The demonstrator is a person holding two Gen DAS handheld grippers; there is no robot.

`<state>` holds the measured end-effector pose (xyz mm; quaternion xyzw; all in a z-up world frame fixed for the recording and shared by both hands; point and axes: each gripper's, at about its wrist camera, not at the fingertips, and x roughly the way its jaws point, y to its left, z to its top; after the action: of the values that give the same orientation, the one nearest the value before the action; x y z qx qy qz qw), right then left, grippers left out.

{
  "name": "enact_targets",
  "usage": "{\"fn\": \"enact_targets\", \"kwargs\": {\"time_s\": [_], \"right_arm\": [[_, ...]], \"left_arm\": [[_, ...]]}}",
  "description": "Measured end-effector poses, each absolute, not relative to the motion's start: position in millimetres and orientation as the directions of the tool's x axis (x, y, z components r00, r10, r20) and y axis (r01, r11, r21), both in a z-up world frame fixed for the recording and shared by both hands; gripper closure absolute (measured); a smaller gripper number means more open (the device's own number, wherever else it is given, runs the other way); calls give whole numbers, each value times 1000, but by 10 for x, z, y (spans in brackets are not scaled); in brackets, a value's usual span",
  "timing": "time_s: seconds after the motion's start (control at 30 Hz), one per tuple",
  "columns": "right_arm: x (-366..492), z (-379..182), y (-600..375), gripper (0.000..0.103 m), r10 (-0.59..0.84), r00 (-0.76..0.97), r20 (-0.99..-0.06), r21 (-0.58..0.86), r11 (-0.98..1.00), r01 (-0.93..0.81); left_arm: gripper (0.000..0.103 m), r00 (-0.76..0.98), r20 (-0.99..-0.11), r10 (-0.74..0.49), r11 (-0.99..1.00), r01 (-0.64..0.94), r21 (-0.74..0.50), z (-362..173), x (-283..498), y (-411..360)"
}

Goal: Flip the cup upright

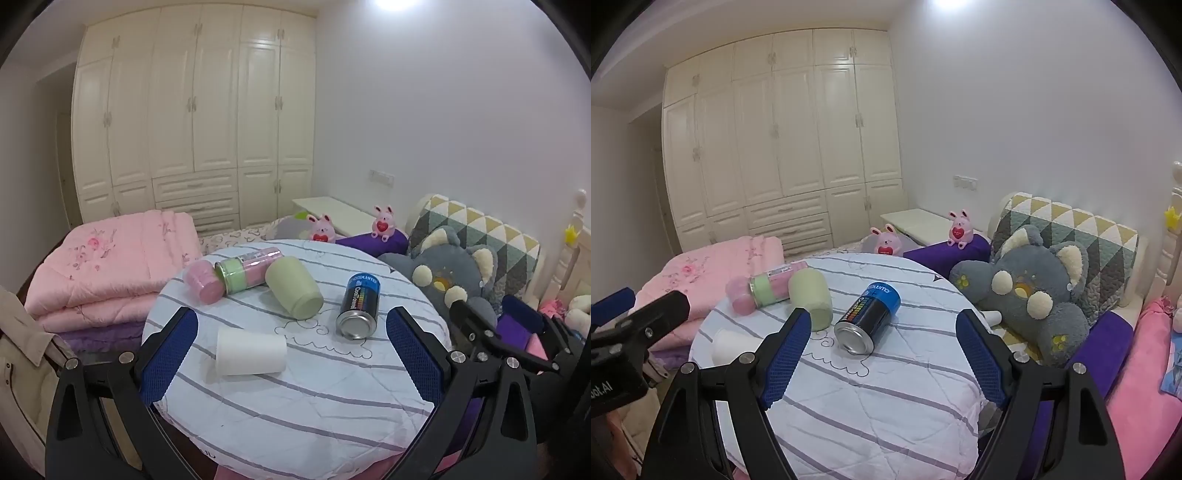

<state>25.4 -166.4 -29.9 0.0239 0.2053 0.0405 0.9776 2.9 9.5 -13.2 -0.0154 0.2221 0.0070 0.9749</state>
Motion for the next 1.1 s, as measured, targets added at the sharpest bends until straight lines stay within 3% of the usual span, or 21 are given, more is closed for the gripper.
{"fn": "enact_targets", "kwargs": {"time_s": [1.1], "right_arm": [[283,-329,-1561,21,79,908,-411,37,997,-69]], "left_arm": [[0,885,-465,15,999,-29,-22,-284,100,172]]}}
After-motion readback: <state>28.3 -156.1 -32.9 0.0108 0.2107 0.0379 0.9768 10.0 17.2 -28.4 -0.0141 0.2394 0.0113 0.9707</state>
